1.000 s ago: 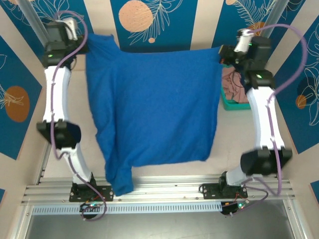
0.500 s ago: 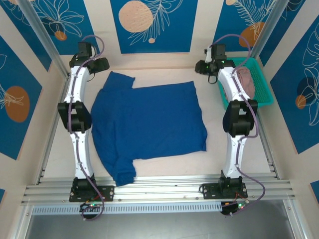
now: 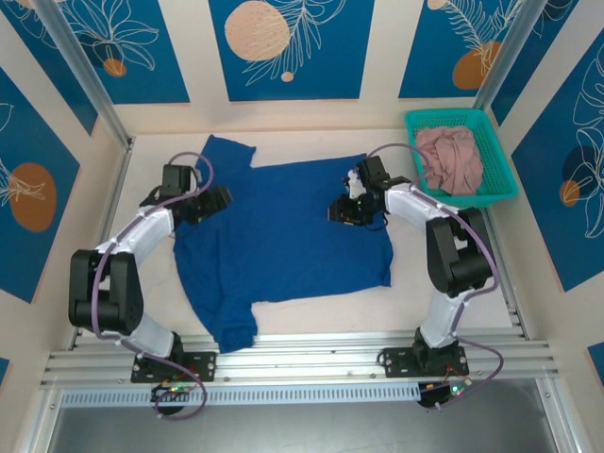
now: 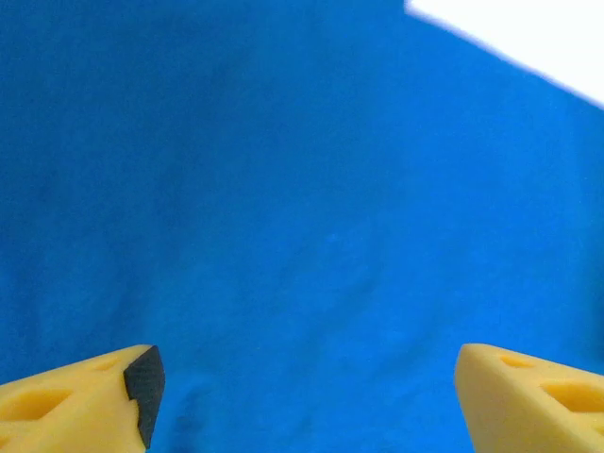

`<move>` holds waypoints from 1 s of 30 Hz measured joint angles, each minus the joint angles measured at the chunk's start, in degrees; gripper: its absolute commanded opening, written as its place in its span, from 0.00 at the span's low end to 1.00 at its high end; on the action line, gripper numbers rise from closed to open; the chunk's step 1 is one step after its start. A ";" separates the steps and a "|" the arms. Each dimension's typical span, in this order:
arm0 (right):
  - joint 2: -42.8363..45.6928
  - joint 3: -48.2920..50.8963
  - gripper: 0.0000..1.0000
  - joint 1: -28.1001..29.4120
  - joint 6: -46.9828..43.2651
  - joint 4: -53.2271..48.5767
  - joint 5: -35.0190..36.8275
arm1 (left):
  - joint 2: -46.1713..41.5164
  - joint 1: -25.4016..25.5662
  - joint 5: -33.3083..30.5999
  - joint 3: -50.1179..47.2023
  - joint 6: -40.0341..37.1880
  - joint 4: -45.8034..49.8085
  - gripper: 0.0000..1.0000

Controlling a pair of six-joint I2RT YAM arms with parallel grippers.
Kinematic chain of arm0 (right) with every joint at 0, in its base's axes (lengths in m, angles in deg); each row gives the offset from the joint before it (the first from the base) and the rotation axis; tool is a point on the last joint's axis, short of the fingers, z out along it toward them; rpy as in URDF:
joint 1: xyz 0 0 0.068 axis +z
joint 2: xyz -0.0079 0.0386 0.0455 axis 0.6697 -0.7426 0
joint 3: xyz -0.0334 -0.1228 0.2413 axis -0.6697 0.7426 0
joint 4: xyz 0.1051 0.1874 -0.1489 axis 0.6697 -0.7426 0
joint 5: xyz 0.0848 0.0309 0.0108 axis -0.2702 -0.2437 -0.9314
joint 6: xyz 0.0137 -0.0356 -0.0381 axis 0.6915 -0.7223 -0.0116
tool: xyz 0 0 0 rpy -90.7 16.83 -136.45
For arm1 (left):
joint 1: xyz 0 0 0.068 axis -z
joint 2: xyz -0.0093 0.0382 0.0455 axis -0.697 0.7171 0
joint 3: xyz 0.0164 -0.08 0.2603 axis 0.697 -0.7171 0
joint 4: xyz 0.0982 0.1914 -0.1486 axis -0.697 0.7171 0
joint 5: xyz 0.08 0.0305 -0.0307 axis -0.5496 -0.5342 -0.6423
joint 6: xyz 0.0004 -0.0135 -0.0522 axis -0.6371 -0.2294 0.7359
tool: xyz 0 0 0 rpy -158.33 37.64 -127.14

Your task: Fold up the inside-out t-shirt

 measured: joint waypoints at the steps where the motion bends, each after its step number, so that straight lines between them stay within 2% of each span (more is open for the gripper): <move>1: -1.29 -0.37 0.38 -0.61 0.17 0.26 -0.02 | 0.85 -0.15 -0.68 -0.66 -0.02 -0.35 0.81; 6: -7.65 -3.54 0.35 -4.50 1.07 0.37 -0.39 | 5.92 -0.85 -2.23 -0.55 -0.66 -2.73 0.81; 11: -12.52 -9.01 0.33 -8.46 2.38 -1.31 -1.36 | 14.93 -1.01 -2.03 4.02 -0.76 -3.45 0.81; 16: -16.37 -16.52 0.29 -11.85 3.74 -4.42 -1.27 | 22.23 -0.70 -0.44 13.44 -1.07 -3.43 0.81; 23: -23.54 -31.26 0.30 -14.95 3.82 -10.23 1.62 | 32.17 0.09 0.68 28.72 -2.27 -0.11 0.81; 27: -22.77 -33.86 0.33 -15.21 2.47 -11.43 2.43 | 33.27 0.09 0.87 32.46 -3.54 3.34 0.85; 30: -15.80 -26.16 0.37 -13.75 1.33 -9.20 2.67 | 30.32 0.09 0.79 31.23 -4.20 4.52 0.86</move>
